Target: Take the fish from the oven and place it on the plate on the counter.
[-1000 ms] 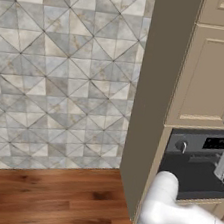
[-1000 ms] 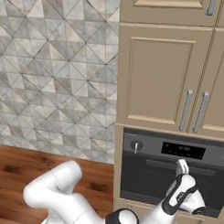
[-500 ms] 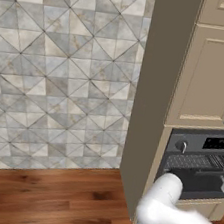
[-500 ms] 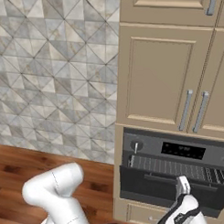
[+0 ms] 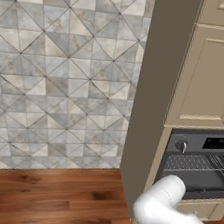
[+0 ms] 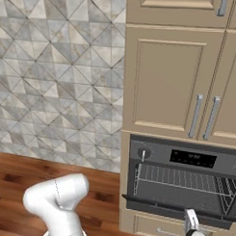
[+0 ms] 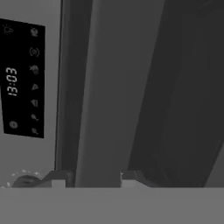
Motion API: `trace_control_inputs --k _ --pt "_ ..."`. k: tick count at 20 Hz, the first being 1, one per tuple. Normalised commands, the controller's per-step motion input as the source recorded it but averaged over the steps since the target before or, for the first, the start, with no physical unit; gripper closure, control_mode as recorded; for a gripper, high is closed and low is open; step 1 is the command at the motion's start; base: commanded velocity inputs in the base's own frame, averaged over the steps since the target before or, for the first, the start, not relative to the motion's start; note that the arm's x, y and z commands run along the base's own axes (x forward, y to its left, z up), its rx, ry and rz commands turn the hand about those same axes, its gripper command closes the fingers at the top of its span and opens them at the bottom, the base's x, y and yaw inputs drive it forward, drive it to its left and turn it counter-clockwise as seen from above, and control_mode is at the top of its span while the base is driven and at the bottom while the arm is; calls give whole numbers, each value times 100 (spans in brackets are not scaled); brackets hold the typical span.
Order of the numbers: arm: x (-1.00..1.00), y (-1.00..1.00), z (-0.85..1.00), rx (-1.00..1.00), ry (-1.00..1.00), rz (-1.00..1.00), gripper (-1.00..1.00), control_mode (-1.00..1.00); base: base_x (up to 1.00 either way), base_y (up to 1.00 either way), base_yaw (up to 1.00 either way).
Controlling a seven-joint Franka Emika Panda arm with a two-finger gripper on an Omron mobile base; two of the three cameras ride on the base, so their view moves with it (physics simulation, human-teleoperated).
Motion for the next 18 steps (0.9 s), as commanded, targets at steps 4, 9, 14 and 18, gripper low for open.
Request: trace_control_inputs --k 4,9,14,18 --pt "-54 -10 -68 -7 13 0 100 -100 0 0 0" --pt "-43 -9 -69 -7 18 0 100 -100 0 0 0" --pt "-33 -5 -74 -8 21 0 100 -100 0 0 0" --pt "-21 -4 -65 -11 25 0 100 -100 0 0 0"
